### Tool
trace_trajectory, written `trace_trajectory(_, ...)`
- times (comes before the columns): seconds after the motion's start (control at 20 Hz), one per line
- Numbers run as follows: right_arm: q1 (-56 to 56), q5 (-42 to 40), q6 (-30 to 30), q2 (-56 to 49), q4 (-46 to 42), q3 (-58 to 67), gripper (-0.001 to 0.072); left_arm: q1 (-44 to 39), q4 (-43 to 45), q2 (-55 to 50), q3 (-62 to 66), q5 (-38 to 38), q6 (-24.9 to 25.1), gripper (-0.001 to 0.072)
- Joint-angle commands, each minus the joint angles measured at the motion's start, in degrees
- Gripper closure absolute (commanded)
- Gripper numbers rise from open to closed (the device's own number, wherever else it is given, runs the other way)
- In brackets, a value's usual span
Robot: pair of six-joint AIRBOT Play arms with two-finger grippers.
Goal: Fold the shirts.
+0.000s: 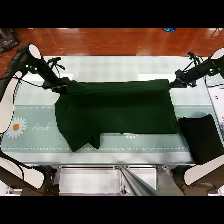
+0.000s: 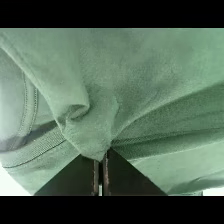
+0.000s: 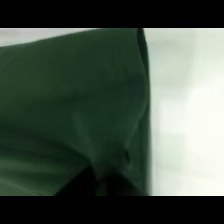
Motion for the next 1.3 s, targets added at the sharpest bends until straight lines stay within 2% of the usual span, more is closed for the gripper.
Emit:
trace_trajectory(0.0,0.7,1.2,1.6,-0.9,0.6,-0.3,0.0300,0.3,-0.5,-0.2,-1.0,-0.5,-0.6,0.0471)
trace_trajectory(0.05,0.7,1.2,2.1,-0.7,0.5,-0.3,0.0297,0.7,-0.5,0.0,-0.9,-1.1,-0.6,0.0204)
trace_trajectory(0.25,-1.3,1.7,2.5,3.3,0.1,-0.3,0.0297,5.4,-0.5,4.3,-2.1,-4.6,-1.5,0.0196)
trace_trajectory(0.35,-3.1,0.4,2.3,7.4,0.4,-3.0,0.0297,8.6,-0.5,9.7,-6.7,-2.9,-1.2,0.0196)
trace_trajectory(0.5,-4.8,-6.1,-0.7,17.0,3.0,-15.8,0.0297,16.3,-1.0,22.0,-22.6,3.6,-0.4,0.0196)
trace_trajectory(0.6,-4.9,-12.3,-3.4,24.4,7.2,-27.3,0.0297,22.7,-6.7,30.4,-35.7,8.4,1.5,0.0196)
trace_trajectory(0.75,-4.9,-18.8,-7.2,33.2,15.7,-41.4,0.0298,33.2,-20.4,39.7,-52.9,12.8,6.3,0.0196)
trace_trajectory(0.85,-4.9,-20.0,-8.8,36.8,19.1,-46.6,0.0297,37.4,-22.2,42.5,-59.6,13.0,7.6,0.0196)
trace_trajectory(1.05,-4.9,-19.8,-9.0,41.3,19.8,-49.2,0.0298,37.9,-22.9,43.1,-67.3,14.0,9.2,0.0196)
trace_trajectory(1.25,-5.7,-20.3,-8.6,44.6,22.6,-49.2,0.0298,31.1,-25.8,42.8,-72.9,18.6,9.2,0.0196)
